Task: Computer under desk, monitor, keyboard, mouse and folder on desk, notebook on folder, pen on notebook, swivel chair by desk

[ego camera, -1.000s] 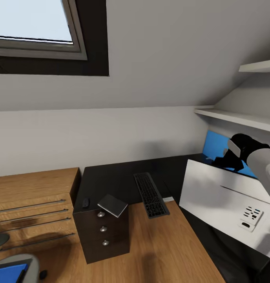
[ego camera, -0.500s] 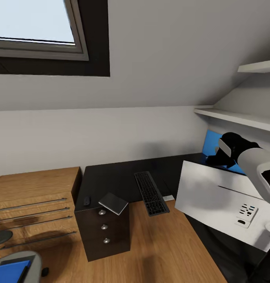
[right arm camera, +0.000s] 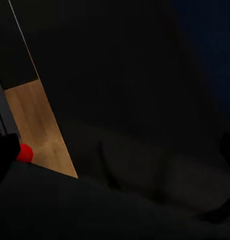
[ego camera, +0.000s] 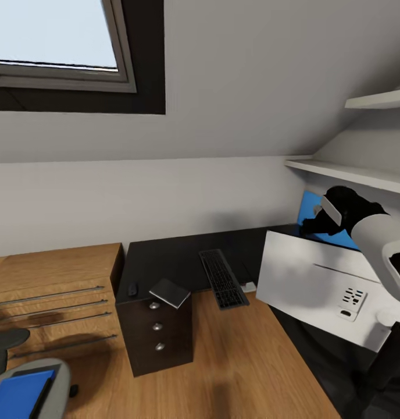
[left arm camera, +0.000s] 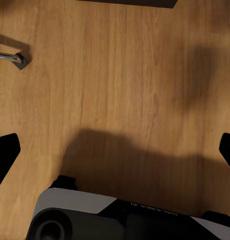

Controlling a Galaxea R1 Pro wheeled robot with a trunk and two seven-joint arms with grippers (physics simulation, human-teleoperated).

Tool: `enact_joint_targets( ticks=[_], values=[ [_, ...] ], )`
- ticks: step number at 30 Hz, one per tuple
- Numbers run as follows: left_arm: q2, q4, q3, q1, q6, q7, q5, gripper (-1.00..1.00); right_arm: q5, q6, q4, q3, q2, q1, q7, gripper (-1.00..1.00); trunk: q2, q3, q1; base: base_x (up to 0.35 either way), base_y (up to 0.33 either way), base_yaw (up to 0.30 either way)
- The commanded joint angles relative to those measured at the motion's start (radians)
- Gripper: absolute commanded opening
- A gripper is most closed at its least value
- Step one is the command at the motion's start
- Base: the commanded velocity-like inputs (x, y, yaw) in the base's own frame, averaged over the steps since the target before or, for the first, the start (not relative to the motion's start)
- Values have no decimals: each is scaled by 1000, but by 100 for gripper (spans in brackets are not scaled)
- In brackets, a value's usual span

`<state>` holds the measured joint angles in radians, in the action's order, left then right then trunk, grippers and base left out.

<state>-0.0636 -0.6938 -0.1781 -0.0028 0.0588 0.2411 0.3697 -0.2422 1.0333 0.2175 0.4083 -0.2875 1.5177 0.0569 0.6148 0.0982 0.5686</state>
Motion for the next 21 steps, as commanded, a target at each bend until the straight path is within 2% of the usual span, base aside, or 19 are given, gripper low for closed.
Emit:
enact_joint_targets(
  ticks=[1, 8, 13, 16, 21],
  values=[
    [1, -3, -5, 0, 4, 8, 8, 100, -2, 4, 6, 8, -1, 1, 7, 100, 2, 2, 0, -227, 35, 0],
    [1, -3, -6, 0, 5, 8, 8, 100, -2, 4, 23, 9, 17, 1, 44, 100, 2, 2, 0, -142, 16, 0],
    [1, -3, -6, 0, 6, 9, 8, 100, 0, 2, 27, 7, 18, 1, 47, 100, 2, 2, 0, -34, 4, 0],
    [1, -3, -6, 0, 4, 8, 8, 100, 3, -2, 70, 3, 15, 1, 47, 100, 2, 2, 0, 168, 1, 0],
    [1, -3, -6, 0, 4, 9, 8, 100, 1, -4, 85, 1, 14, 1, 47, 100, 2, 2, 0, 101, 0, 0]
  ],
)
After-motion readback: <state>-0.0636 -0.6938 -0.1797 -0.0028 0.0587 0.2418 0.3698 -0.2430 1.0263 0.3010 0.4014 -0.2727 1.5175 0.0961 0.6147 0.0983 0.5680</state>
